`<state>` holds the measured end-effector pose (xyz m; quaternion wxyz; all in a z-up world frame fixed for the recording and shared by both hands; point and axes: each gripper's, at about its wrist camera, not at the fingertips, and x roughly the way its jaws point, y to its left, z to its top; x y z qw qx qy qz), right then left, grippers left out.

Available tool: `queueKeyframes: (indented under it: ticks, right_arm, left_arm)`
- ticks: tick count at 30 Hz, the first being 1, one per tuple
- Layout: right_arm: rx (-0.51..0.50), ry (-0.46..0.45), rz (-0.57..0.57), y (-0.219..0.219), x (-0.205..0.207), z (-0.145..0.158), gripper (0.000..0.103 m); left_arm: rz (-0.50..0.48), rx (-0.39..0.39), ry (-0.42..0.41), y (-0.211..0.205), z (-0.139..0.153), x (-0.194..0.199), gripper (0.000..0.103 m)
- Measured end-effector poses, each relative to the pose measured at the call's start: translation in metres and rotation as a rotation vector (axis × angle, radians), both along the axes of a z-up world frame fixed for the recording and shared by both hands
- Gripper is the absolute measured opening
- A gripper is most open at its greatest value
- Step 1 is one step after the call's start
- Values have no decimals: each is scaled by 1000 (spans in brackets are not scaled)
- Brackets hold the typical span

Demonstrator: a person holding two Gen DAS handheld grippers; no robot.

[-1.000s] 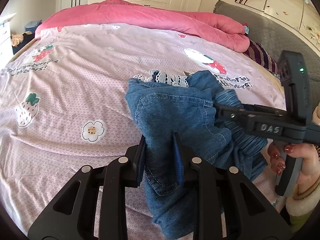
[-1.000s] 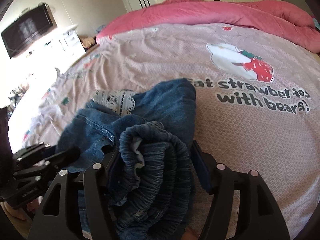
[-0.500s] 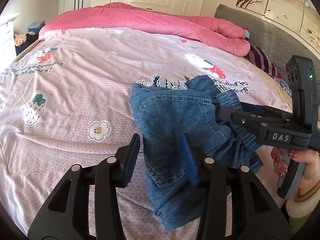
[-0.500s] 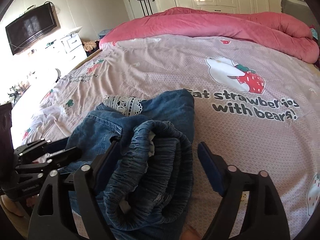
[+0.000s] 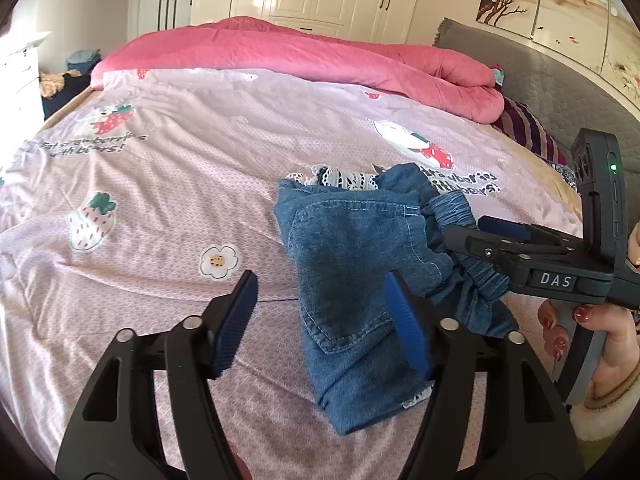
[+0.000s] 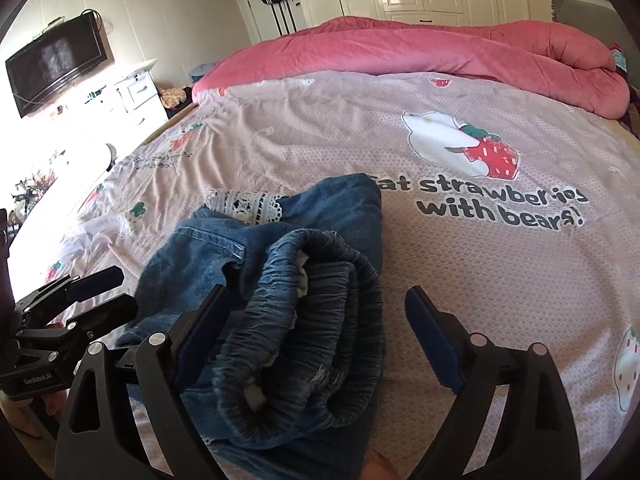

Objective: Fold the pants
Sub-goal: 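Release the folded pants with the right gripper and withdraw both grippers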

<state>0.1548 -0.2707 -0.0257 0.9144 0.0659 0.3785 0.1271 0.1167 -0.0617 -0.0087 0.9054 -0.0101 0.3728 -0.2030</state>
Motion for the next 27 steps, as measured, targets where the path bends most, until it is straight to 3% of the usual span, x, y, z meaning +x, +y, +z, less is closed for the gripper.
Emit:
queueKeyframes:
  ticks: [11,17,27]
  right_arm:
    - [14,-69,-6,3,-29,19,95]
    - [0,-98,4,6,-47,27,98]
    - [-2,-112,0,4,-70,36,98]
  left_arm:
    - [34,-28,-11,11,10,-23,85]
    - [47,-28,-18,13,14,-37,93]
    - [82,-17,-31,17,21,-60,93]
